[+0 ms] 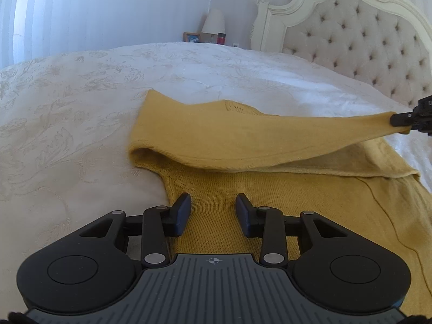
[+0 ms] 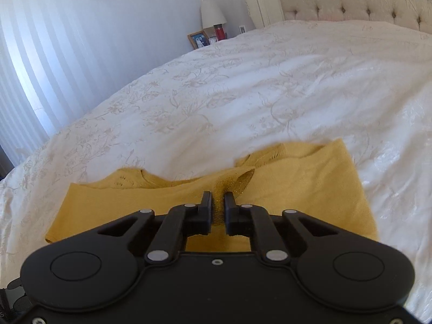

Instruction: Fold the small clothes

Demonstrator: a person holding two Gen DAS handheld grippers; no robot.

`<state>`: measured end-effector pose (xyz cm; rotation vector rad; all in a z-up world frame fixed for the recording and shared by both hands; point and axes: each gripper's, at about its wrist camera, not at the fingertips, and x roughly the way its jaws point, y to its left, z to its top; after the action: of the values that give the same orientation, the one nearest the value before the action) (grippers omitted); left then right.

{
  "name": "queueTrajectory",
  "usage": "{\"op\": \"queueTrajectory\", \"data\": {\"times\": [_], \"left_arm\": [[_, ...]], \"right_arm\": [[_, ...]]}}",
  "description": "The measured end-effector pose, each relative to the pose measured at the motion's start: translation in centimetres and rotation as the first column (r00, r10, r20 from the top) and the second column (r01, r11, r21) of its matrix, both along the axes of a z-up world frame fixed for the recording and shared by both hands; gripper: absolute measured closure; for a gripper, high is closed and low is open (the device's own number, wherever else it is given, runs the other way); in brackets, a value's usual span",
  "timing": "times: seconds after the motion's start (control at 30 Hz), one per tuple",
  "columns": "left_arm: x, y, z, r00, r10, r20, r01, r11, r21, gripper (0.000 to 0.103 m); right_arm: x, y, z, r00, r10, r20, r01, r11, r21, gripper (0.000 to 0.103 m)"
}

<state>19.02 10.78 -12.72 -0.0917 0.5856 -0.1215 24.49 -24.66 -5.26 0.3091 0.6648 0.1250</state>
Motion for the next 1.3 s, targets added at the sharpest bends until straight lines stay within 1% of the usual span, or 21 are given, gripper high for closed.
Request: {"op": "queueTrajectory", "data": {"times": [0.07,0.13,0.2,0.33,0.37,0.4,0.47,0.5,0.57,0.6,0.67,0.7,0.73,0.83,0.93,1.0,1.07,1.13,1.2,1.27,1.3], "left_arm": [[0.0,0.0,0.0,1.000,0.000,0.000,0.000,1.000,0.001,0.067],[0.0,0.1,0.0,1.000,0.000,-0.001,0.000,1.000,-0.002,0.067],[0.1,0.1,0.1,1.000,-0.002,-0.005,0.002,1.000,-0.001,0.067],[0.2,0.2,1.1,0.999,-0.023,-0.036,0.023,1.000,0.008,0.067],[0.1,0.3,1.5,0.999,-0.022,-0.046,0.023,1.000,0.003,0.067],[-0.1,0.4,2.0,0.998,-0.017,-0.056,0.017,1.000,-0.006,0.067],[-0.5,0.6,3.1,0.998,-0.010,-0.061,0.008,0.999,-0.031,0.066],[-0.6,0.6,3.8,0.999,-0.009,-0.046,0.007,0.999,-0.038,0.066],[-0.3,0.2,5.2,1.000,-0.004,0.000,0.004,1.000,-0.021,0.066],[0.2,0.0,5.9,1.000,-0.008,0.018,0.008,1.000,-0.012,0.065],[1.6,-0.6,6.8,0.999,-0.025,0.044,0.026,1.000,-0.006,0.061],[2.5,-0.9,7.0,0.998,-0.032,0.050,0.032,0.999,-0.008,0.058],[3.4,-1.1,7.1,0.998,-0.033,0.050,0.033,0.999,-0.004,0.058],[6.3,-1.5,6.3,1.000,-0.011,0.026,0.011,1.000,0.012,0.058],[8.9,-0.9,4.2,0.997,0.037,-0.065,-0.036,0.999,0.027,0.058],[10.1,0.2,2.3,0.986,0.081,-0.149,-0.075,0.996,0.042,0.058],[9.8,1.0,1.5,0.991,0.063,-0.122,-0.061,0.998,0.023,0.056],[9.3,0.5,1.5,0.993,0.050,-0.106,-0.043,0.997,0.071,0.056],[9.0,-0.2,1.7,0.993,0.054,-0.103,-0.042,0.993,0.112,0.055],[9.1,-0.5,1.8,0.992,0.057,-0.112,-0.043,0.992,0.121,0.050],[9.3,-0.6,2.1,0.991,0.053,-0.126,-0.039,0.992,0.117,0.044]], "right_arm": [[0.0,-1.3,0.8,0.999,-0.040,0.008,0.041,0.997,-0.060,0.088],[0.4,-3.1,0.5,0.995,-0.101,-0.014,0.099,0.989,-0.109,0.088],[1.2,-4.7,-0.8,0.989,-0.131,-0.061,0.124,0.986,-0.109,0.088],[2.1,-5.6,-3.4,0.982,-0.142,-0.128,0.124,0.983,-0.135,0.086],[2.1,-5.5,-3.8,0.980,-0.144,-0.139,0.124,0.981,-0.146,0.083],[2.0,-5.5,-4.2,0.978,-0.152,-0.145,0.128,0.978,-0.163,0.078],[1.8,-5.6,-4.5,0.972,-0.182,-0.150,0.151,0.968,-0.199,0.077],[1.5,-5.9,-4.5,0.965,-0.214,-0.153,0.179,0.960,-0.217,0.074],[0.8,-5.9,-4.0,0.957,-0.265,-0.116,0.230,0.941,-0.248,0.072],[0.4,-5.6,-3.6,0.961,-0.263,-0.083,0.234,0.937,-0.258,0.072],[-0.1,-4.8,-2.9,0.975,-0.219,-0.025,0.205,0.944,-0.260,0.071],[0.1,-4.1,-2.5,0.984,-0.177,-0.007,0.169,0.953,-0.251,0.067],[0.3,-3.5,-2.4,0.990,-0.141,0.001,0.137,0.960,-0.243,0.064],[1.7,-1.8,-2.7,0.997,-0.074,-0.010,0.069,0.971,-0.230,0.063],[3.2,-0.6,-4.1,0.999,-0.024,-0.042,0.014,0.973,-0.230,0.063],[4.1,-0.6,-5.2,0.996,-0.046,-0.074,0.027,0.969,-0.247,0.063],[4.4,-1.6,-6.3,0.990,-0.101,-0.096,0.076,0.968,-0.238,0.064],[4.0,-2.8,-6.9,0.986,-0.136,-0.096,0.116,0.975,-0.190,0.064],[3.8,-3.2,-7.1,0.986,-0.137,-0.090,0.120,0.977,-0.174,0.064],[3.8,-2.9,-7.0,0.987,-0.131,-0.091,0.111,0.975,-0.193,0.064],[3.8,-2.8,-6.8,0.987,-0.126,-0.096,0.104,0.973,-0.205,0.063]]}}
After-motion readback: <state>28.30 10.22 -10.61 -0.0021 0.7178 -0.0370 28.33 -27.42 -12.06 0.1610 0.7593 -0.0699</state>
